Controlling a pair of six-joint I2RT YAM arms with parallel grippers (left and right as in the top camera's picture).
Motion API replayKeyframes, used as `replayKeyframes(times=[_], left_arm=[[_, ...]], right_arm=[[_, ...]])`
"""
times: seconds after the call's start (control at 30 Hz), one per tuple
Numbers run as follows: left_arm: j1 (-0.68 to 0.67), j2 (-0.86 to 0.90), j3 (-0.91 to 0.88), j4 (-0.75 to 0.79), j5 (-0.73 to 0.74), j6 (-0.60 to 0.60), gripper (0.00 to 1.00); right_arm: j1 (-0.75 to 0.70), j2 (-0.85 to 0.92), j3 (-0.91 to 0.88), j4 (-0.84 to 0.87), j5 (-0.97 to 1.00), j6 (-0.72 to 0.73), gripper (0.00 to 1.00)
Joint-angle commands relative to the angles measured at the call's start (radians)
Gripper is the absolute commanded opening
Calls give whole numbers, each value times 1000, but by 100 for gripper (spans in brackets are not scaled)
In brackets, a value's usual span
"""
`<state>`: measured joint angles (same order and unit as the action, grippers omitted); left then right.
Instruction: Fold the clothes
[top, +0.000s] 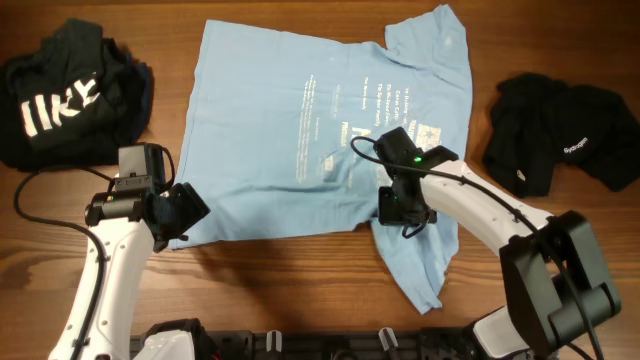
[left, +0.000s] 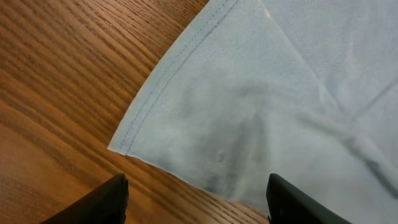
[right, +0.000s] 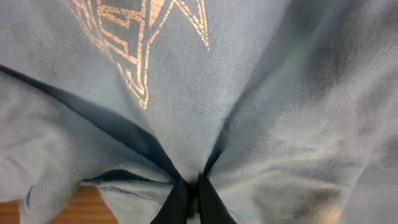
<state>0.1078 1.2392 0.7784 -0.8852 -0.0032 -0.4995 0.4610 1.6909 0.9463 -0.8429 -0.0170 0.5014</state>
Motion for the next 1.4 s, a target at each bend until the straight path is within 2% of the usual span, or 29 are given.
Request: replayKeyframes(times=[0.0, 0.3, 0.5, 0.77, 0.8, 0.9, 1.03, 1.17, 1.37], left_arm=[[7, 5, -8, 0, -14, -3, 72], [7, 5, -8, 7, -18, -3, 72], [7, 5, -8, 8, -18, -3, 72], [7, 5, -8, 7, -18, -3, 72], [7, 5, -8, 7, -18, -2, 72], [7, 5, -8, 8, -18, -3, 72], [7, 5, -8, 7, -18, -2, 72], [7, 5, -8, 8, -18, -2, 72], [7, 5, -8, 8, -37, -3, 72]], right_arm=[[-4, -73, 64, -61, 17, 11, 4], [-3, -146, 78, -213, -109, -58, 4], [5, -146, 78, -264, -114, -87, 4], [5, -146, 78, -246, -111, -83, 14], [5, -146, 77, -246, -111, -84, 13], [5, -146, 77, -251, -111, -83, 4], [10, -146, 77, -265, -119, -84, 4], [50, -159, 77, -276, -144, -140, 5], [193, -197, 77, -312, -201, -214, 4]])
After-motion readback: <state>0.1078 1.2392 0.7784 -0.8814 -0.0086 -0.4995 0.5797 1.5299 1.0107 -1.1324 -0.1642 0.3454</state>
